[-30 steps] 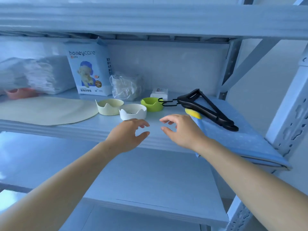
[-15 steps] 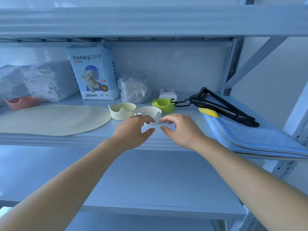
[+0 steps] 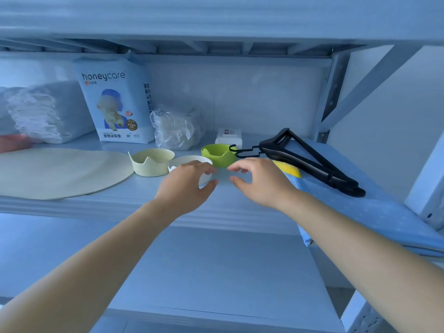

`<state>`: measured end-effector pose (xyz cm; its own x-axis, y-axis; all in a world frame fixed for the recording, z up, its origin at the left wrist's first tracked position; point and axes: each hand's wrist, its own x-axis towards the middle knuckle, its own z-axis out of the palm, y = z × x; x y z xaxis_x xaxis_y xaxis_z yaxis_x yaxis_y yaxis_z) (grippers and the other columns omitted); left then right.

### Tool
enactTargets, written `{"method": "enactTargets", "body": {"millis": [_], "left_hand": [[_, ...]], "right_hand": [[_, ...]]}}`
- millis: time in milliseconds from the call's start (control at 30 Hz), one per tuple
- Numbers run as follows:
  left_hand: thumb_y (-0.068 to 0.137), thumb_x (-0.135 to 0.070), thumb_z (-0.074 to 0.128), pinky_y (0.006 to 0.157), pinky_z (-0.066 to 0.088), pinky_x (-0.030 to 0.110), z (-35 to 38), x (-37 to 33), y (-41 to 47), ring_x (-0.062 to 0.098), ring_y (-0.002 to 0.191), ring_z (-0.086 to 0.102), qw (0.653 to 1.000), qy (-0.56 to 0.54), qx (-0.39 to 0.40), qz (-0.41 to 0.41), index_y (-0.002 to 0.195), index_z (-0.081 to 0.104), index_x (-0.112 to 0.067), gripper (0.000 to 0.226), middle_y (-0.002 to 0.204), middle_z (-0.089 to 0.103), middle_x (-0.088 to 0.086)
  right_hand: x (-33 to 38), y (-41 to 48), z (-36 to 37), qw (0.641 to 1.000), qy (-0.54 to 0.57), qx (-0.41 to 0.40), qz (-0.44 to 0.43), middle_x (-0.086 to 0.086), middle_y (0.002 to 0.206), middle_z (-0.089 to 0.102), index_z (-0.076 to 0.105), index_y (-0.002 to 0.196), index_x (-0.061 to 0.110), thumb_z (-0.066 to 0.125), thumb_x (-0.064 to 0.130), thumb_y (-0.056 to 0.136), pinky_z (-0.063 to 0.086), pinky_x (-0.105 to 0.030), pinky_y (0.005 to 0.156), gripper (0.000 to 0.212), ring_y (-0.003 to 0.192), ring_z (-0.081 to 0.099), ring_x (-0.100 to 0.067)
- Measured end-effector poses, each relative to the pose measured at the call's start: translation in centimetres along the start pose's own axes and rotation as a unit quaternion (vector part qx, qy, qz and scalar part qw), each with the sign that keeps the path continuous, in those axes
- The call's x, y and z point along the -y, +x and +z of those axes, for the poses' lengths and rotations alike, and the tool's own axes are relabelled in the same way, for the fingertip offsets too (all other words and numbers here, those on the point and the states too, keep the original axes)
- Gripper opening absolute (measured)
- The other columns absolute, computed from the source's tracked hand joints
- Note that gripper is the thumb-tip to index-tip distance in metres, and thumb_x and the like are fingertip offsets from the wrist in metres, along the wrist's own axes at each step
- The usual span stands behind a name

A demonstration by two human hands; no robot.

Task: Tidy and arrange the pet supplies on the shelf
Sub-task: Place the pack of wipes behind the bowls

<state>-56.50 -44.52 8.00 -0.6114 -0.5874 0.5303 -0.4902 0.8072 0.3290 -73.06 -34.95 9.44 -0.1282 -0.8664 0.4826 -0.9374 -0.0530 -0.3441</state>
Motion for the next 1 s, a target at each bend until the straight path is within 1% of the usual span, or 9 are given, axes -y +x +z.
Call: {"method": "enactTargets", "body": {"millis": [100, 233, 300, 400, 467, 600, 733, 867, 1000], "left_hand": [[0.087, -0.033, 0.059, 0.076, 0.048, 0.028, -0.6, 0.7, 0.3, 0.007, 0.094, 0.058, 0.999, -0.010, -0.032, -0.013, 0.103, 0.066, -0.029, 0.018, 0.097, 0.062, -0.015], [0.087, -0.034, 0.059, 0.060, 0.034, 0.004, -1.5, 2.2, 0.7, -0.008, 0.076, 0.053, 0.999, -0.003, -0.047, -0.014, 0.096, 0.067, -0.031, 0.013, 0.087, 0.059, -0.019], [0.086, -0.035, 0.060, 0.059, 0.036, 0.008, -1.9, 3.1, 1.3, -0.004, 0.079, 0.055, 0.999, -0.003, -0.046, -0.007, 0.097, 0.067, -0.030, 0.014, 0.089, 0.061, -0.018], [0.086, -0.041, 0.056, 0.068, 0.049, 0.030, -2.0, 4.3, 2.8, 0.011, 0.085, 0.060, 0.999, 0.009, -0.031, 0.004, 0.100, 0.066, -0.030, 0.020, 0.095, 0.064, -0.014], [0.083, -0.046, 0.050, 0.072, 0.050, 0.035, -1.9, 5.0, 4.3, 0.013, 0.086, 0.061, 0.999, 0.020, -0.023, 0.018, 0.101, 0.065, -0.032, 0.028, 0.098, 0.063, -0.015], [0.088, -0.041, 0.056, 0.073, 0.049, 0.029, -1.2, 7.2, 8.3, 0.010, 0.094, 0.059, 0.998, 0.019, -0.012, 0.052, 0.104, 0.064, -0.034, 0.019, 0.098, 0.061, -0.019], [0.088, -0.041, 0.054, 0.068, 0.039, 0.022, 0.1, 8.9, 13.6, 0.007, 0.095, 0.057, 0.995, 0.032, 0.011, 0.094, 0.106, 0.063, -0.034, 0.022, 0.103, 0.063, -0.018], [0.087, -0.038, 0.056, 0.082, 0.048, 0.031, 1.1, 10.8, 18.1, 0.012, 0.100, 0.059, 0.990, 0.030, 0.048, 0.130, 0.109, 0.062, -0.033, 0.024, 0.107, 0.063, -0.016], [0.087, -0.037, 0.056, 0.081, 0.046, 0.027, 2.6, 12.4, 21.4, 0.010, 0.101, 0.058, 0.983, 0.043, 0.080, 0.160, 0.111, 0.060, -0.035, 0.024, 0.107, 0.061, -0.018]], "right_hand": [[-0.4, 1.2, -0.1, 1.000, 0.009, 0.003, -0.026, 0.010, 0.110, 0.065, 0.065, 0.109, 0.024, 0.059, 0.032, 0.088, 0.044, -0.032, 0.089, 0.023, 0.105, 0.055, -0.016], [-0.7, 3.1, -0.5, 0.998, 0.008, 0.032, -0.060, 0.010, 0.108, 0.065, 0.065, 0.109, 0.025, 0.058, 0.033, 0.089, 0.046, -0.034, 0.089, 0.023, 0.103, 0.056, -0.013], [-1.0, 4.3, -0.7, 0.997, 0.009, 0.035, -0.070, 0.009, 0.106, 0.066, 0.066, 0.108, 0.025, 0.058, 0.034, 0.088, 0.046, -0.035, 0.089, 0.023, 0.102, 0.057, -0.012], [-1.2, 6.1, -0.7, 0.996, 0.004, 0.034, -0.078, 0.007, 0.104, 0.067, 0.067, 0.105, 0.023, 0.060, 0.034, 0.088, 0.047, -0.037, 0.086, 0.022, 0.099, 0.058, -0.015], [-1.5, 7.4, -0.5, 0.996, -0.008, 0.037, -0.080, 0.007, 0.105, 0.067, 0.067, 0.106, 0.023, 0.060, 0.035, 0.087, 0.047, -0.037, 0.086, 0.023, 0.099, 0.058, -0.016], [-2.4, 10.2, -0.2, 0.996, -0.033, 0.032, -0.077, 0.009, 0.107, 0.068, 0.067, 0.107, 0.025, 0.059, 0.035, 0.087, 0.047, -0.035, 0.088, 0.023, 0.102, 0.058, -0.014], [-4.1, 13.9, 0.2, 0.997, -0.059, 0.006, -0.045, 0.010, 0.108, 0.067, 0.066, 0.108, 0.026, 0.060, 0.035, 0.087, 0.045, -0.033, 0.089, 0.024, 0.103, 0.058, -0.014], [-6.3, 17.3, 0.9, 0.997, -0.076, -0.015, 0.007, 0.010, 0.111, 0.066, 0.065, 0.111, 0.025, 0.060, 0.036, 0.087, 0.042, -0.025, 0.088, 0.027, 0.104, 0.057, -0.010], [-8.1, 19.1, 2.0, 0.995, -0.086, 0.025, 0.051, 0.013, 0.114, 0.064, 0.064, 0.114, 0.027, 0.064, 0.035, 0.085, 0.040, -0.021, 0.086, 0.030, 0.107, 0.055, -0.006]]}}
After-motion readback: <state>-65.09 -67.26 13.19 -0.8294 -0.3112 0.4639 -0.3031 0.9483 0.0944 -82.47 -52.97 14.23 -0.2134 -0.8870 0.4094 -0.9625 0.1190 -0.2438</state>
